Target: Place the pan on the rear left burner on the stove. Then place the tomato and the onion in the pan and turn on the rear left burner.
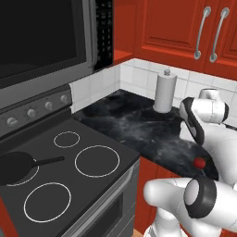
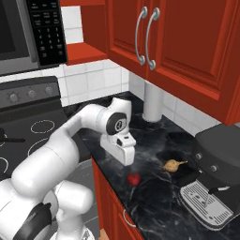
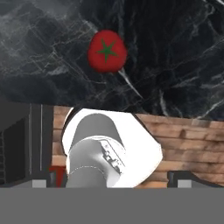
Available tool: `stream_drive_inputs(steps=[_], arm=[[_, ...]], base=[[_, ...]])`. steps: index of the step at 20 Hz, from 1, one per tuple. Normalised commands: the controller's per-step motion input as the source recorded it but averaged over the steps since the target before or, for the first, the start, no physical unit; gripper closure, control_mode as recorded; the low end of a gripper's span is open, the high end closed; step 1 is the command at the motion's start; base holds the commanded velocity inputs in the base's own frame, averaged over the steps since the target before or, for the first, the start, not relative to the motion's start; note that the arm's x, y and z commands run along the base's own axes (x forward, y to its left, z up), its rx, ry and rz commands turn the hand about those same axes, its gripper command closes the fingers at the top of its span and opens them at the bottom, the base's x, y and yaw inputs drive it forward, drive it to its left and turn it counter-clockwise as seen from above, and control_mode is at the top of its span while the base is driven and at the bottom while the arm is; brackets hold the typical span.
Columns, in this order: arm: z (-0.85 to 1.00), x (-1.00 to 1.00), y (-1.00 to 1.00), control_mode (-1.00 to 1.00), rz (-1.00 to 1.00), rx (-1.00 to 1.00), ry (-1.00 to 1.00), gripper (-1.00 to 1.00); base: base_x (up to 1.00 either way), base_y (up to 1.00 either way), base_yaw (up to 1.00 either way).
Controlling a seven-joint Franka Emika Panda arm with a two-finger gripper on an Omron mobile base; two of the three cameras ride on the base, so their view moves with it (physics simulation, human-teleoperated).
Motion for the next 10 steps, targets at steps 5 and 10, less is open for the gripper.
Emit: stream_drive_inputs(steps=[5,10], arm=[[-0.31,0.00,-0.02,-1.00,-0.09,-0.14,0.01,-1.00],[-0.33,0.01,-0.17,-1.00,-0.02,-0.10,0.00,-1.00]], base=[[0.00,0.00,0.00],[0.00,0.00,0.00]])
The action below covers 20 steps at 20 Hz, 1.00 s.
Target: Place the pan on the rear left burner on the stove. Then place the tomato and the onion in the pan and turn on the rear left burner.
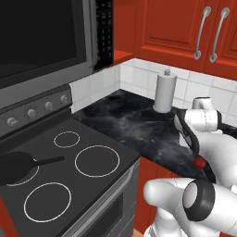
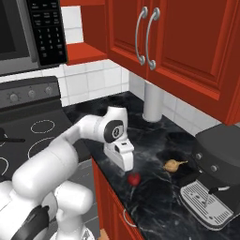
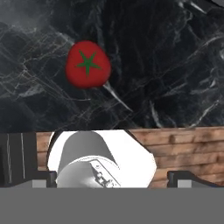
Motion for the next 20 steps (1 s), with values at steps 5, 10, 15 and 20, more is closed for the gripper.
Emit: stream_drive_inputs(steps=[5,10,15,20], arm=[[-0.09,0.15,-0.22,-1.00,0.00,-0.02,0.01,-1.00],[-0.02,0.32,-0.06,-1.00,0.01,0.00,0.08,-1.00],[-0.22,0.27,-0.04,-1.00,0.06,0.00,0.09,-1.00],[-0.40,0.02,-0.28,-1.00,0.07,0.00,0.07,-1.00]], base=[[0.00,0.00,0.00],[0.00,0.00,0.00],[0.00,0.00,0.00],[0.00,0.00,0.00]])
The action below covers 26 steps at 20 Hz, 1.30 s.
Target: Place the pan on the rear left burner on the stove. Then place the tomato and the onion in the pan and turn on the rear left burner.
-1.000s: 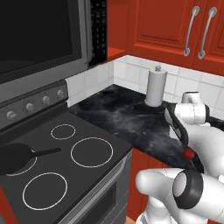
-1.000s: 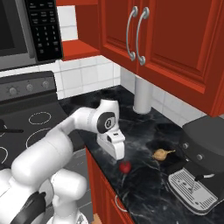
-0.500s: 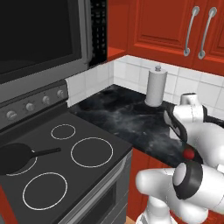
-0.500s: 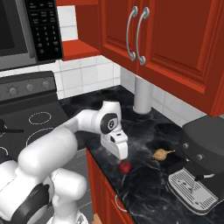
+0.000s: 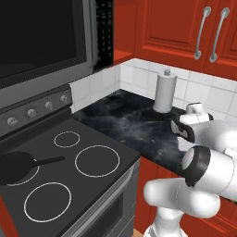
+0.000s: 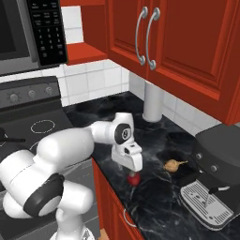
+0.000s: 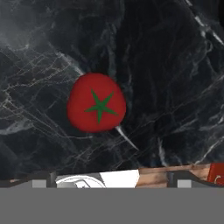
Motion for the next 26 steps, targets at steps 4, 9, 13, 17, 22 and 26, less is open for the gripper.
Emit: stream_drive_inputs(steps=[4,9,13,17,22,26], arm=[[-0.27,0.02,-0.20,-1.00,0.05,0.00,0.08,-1.00],[-0.17,0.24,-0.12,-1.00,0.06,0.03,0.08,-1.00],[-0.20,0.27,-0.15,-1.00,0.08,0.06,0.07,-1.00],[-0.28,0.22,-0.12,-1.00,0.10,0.10,0.07,-1.00],[-0.33,0.03,-0.03,-1.00,0.10,0.10,0.06,-1.00],[-0.42,0.00,0.00,-1.00,0.06,0.09,0.08,1.00]], base=[[0.00,0.00,0.00],[0.00,0.00,0.00],[0.00,0.00,0.00],[0.00,0.00,0.00],[0.00,0.00,0.00],[0.00,0.00,0.00]])
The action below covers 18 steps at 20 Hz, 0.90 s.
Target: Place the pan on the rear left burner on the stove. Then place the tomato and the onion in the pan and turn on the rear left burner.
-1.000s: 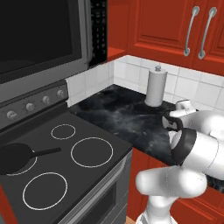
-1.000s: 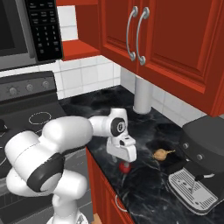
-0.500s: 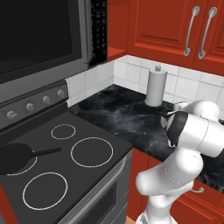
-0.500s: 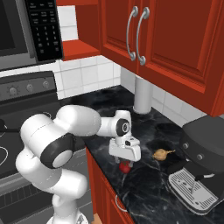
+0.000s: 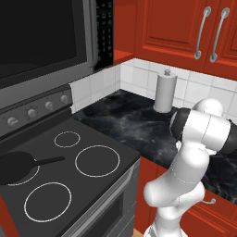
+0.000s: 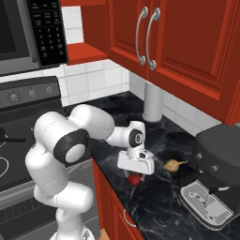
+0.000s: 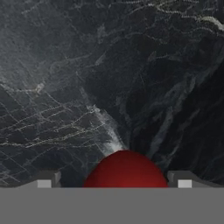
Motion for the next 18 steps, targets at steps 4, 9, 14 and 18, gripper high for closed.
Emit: stream_drive_inputs(steps=[4,9,14,18], arm=[[-0.21,0.00,0.00,-1.00,0.02,0.06,0.03,1.00],[0.06,-0.05,0.18,-1.00,0.00,0.01,0.00,1.00],[0.29,-0.01,0.36,-1.00,0.00,0.01,0.00,1.00],[0.61,0.00,0.51,-1.00,0.00,0.00,-0.06,1.00]], base=[[0.00,0.00,0.00],[0.00,0.00,0.00],[0.00,0.00,0.00],[0.00,0.00,0.00]])
